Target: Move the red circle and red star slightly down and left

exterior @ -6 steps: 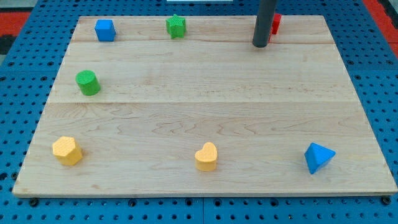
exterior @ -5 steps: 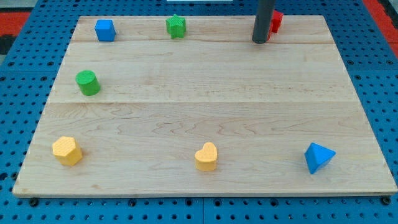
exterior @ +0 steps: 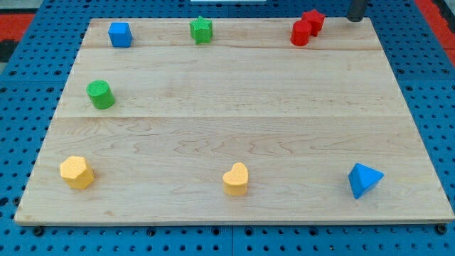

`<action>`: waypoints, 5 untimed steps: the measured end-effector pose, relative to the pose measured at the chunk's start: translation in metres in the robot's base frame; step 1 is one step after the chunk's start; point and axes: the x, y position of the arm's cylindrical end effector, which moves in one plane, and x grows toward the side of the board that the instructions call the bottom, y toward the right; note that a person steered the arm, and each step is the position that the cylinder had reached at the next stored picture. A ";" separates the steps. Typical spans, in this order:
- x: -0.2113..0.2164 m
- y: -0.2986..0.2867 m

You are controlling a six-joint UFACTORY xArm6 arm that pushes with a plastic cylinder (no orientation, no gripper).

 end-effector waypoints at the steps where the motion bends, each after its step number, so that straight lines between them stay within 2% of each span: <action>1: 0.000 -0.005; 3: 0.001 -0.033; 5: 0.004 -0.111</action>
